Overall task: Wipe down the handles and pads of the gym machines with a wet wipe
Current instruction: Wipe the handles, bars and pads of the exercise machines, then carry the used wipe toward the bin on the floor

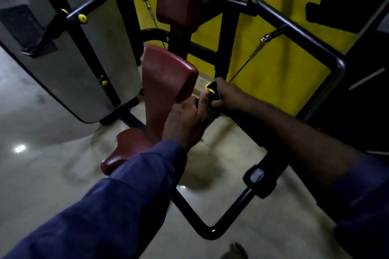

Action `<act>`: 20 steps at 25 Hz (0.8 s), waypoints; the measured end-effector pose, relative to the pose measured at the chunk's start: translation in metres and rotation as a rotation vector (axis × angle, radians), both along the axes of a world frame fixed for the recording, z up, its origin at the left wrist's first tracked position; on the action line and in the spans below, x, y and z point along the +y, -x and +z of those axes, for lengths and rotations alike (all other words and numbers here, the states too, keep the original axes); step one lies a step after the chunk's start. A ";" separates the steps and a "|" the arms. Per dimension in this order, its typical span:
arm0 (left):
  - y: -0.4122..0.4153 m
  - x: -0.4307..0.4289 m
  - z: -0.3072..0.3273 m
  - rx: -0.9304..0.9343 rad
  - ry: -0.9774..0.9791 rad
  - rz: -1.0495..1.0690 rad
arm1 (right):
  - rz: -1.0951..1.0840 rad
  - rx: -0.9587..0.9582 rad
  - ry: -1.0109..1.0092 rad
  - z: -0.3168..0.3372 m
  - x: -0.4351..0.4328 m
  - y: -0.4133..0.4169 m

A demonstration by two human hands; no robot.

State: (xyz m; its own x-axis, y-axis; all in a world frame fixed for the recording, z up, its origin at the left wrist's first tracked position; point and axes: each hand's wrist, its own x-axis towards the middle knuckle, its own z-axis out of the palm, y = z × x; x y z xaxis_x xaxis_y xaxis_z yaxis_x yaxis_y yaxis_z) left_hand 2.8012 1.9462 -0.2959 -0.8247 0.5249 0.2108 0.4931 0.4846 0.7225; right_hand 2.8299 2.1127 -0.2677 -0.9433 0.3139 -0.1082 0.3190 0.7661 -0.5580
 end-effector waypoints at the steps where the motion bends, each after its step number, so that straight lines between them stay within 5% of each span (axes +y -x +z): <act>1: -0.002 -0.001 0.002 -0.003 0.002 0.001 | -0.002 0.006 -0.074 -0.006 -0.001 -0.015; 6: -0.004 -0.003 0.002 0.009 -0.019 0.005 | -0.132 -0.218 -0.421 -0.044 -0.004 -0.148; 11: -0.007 -0.004 0.005 -0.001 -0.006 0.000 | -0.245 -0.140 -0.625 -0.057 -0.024 -0.132; 17: -0.007 -0.002 0.006 0.000 0.029 0.028 | -0.166 -0.376 0.353 -0.008 0.016 -0.112; 18: -0.007 -0.002 0.006 0.001 0.031 0.023 | -0.202 -0.351 0.319 -0.010 0.012 -0.111; 20: -0.008 -0.002 0.007 0.015 0.029 0.038 | -0.263 -0.184 -0.236 -0.037 -0.005 -0.127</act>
State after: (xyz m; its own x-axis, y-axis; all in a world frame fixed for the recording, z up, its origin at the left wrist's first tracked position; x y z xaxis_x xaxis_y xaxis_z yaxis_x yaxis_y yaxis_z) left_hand 2.8093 1.9444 -0.2890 -0.8412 0.4989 0.2085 0.4845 0.5241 0.7004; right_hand 2.9567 2.1078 -0.3043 -0.7991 0.5785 -0.1638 0.5994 0.7453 -0.2920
